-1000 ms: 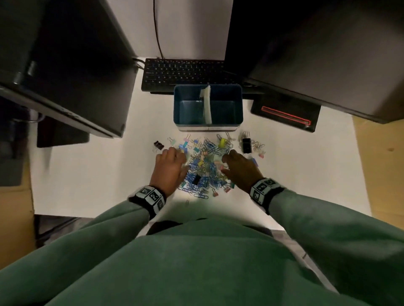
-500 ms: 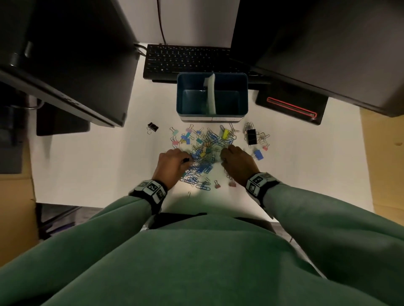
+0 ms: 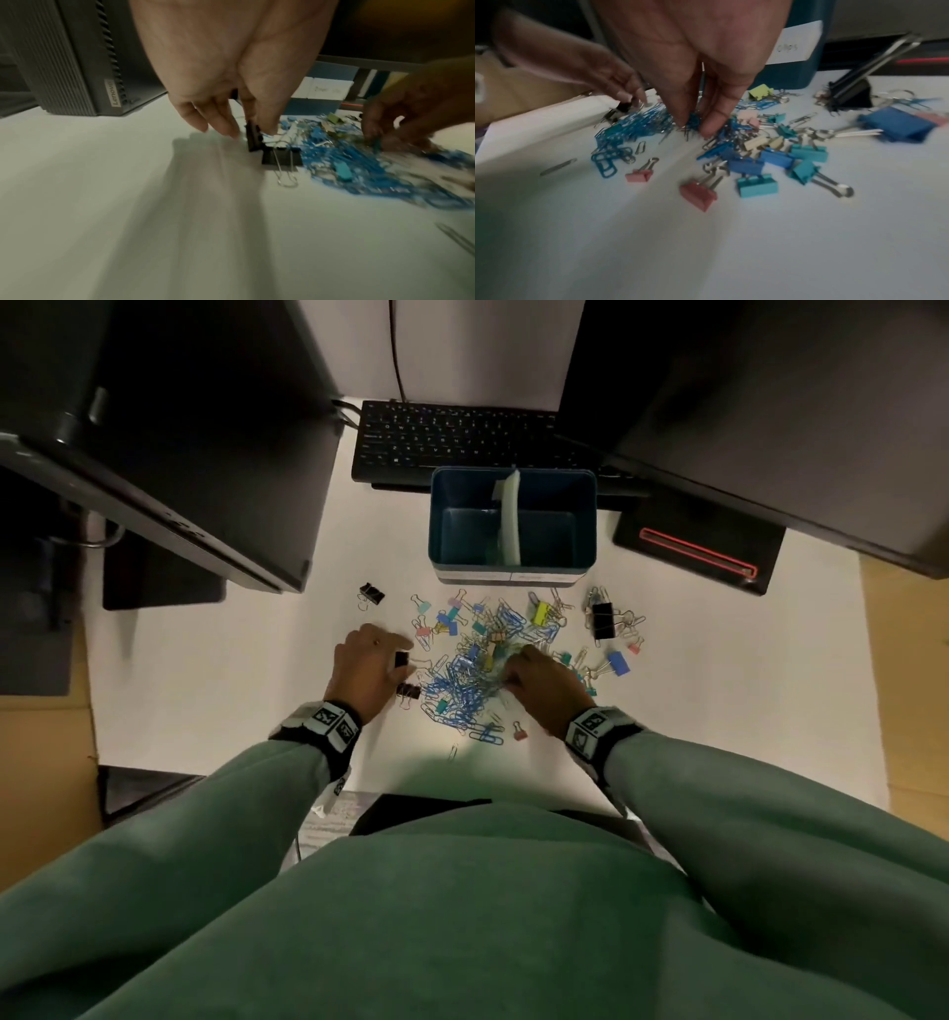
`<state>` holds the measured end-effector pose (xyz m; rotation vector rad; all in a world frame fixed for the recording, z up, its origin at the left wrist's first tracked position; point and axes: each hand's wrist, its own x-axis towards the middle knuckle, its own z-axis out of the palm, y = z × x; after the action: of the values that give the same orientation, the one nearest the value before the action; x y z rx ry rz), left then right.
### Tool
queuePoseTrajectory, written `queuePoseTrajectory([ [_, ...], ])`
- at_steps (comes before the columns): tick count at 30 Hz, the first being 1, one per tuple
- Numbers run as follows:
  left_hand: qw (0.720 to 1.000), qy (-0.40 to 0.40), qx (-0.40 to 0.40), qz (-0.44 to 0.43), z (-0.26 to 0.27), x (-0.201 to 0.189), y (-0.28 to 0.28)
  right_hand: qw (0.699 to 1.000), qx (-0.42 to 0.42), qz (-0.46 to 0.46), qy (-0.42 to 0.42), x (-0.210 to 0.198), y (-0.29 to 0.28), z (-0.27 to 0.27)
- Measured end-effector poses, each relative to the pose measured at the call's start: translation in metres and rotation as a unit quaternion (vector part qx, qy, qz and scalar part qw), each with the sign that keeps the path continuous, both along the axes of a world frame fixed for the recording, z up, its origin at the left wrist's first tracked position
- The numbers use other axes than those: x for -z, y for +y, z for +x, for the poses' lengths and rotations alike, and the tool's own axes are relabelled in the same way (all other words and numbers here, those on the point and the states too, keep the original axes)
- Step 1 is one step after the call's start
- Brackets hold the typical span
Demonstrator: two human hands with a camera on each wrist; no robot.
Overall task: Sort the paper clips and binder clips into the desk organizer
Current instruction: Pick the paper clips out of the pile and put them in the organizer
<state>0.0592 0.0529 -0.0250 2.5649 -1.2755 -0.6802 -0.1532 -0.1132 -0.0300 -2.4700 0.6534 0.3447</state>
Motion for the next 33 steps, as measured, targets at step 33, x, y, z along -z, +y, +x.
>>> queuePoseTrajectory([
  [33, 0.951, 0.254, -0.134, -0.117, -0.02, -0.036, -0.038, 0.99, -0.129, -0.015, 0.054, -0.008, 0.019, 0.03],
])
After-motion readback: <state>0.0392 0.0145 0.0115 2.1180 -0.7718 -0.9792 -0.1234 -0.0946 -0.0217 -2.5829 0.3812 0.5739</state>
